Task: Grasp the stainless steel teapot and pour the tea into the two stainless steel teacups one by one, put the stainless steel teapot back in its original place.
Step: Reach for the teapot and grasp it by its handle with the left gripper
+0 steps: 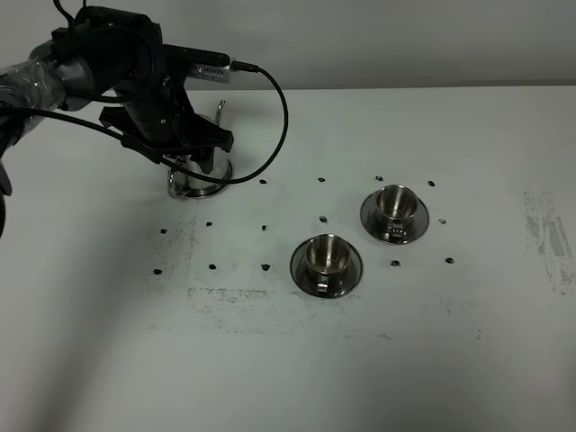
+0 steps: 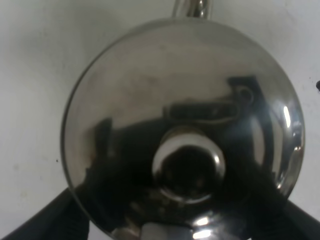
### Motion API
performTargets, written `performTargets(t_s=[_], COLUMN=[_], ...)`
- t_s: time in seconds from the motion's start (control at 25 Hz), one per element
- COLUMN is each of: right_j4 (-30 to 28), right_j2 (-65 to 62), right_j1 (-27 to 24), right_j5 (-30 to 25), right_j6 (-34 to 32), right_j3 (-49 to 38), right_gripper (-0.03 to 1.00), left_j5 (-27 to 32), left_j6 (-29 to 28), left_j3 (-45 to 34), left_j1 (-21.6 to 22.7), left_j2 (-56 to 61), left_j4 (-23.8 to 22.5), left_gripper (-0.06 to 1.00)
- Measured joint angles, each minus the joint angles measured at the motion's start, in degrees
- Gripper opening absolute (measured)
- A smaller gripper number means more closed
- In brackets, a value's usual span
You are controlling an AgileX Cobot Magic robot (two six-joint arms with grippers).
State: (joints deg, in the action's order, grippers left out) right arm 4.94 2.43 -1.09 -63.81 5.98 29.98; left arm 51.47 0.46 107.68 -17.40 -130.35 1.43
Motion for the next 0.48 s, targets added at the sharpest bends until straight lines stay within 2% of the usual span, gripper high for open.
performTargets(t_s=[0.16, 0.28, 0.36, 0.48], right_j4=[0.0, 0.0, 0.0, 0.0], right_j2=[0.0, 0.0, 0.0, 0.0], right_j1=[0.0, 0.0, 0.0, 0.0], right_j5=[0.0, 0.0, 0.0, 0.0], right_j6=[0.0, 0.0, 0.0, 0.0], right_j3=[0.0, 0.0, 0.0, 0.0], right_gripper=[0.43, 0.43, 0.43, 0.43], left_j5=[-0.4, -0.27, -0.22, -0.1], left_j6=[0.07, 0.01, -0.09, 0.03], left_j3=[0.0, 0.0, 0.0, 0.0], left_j1=[0.0, 0.0, 0.0, 0.0], left_j2=[0.0, 0.0, 0.0, 0.0], left_j4=[0.06, 0.33, 0.27, 0.22], left_gripper=[0.64, 0.57, 0.45, 0.19])
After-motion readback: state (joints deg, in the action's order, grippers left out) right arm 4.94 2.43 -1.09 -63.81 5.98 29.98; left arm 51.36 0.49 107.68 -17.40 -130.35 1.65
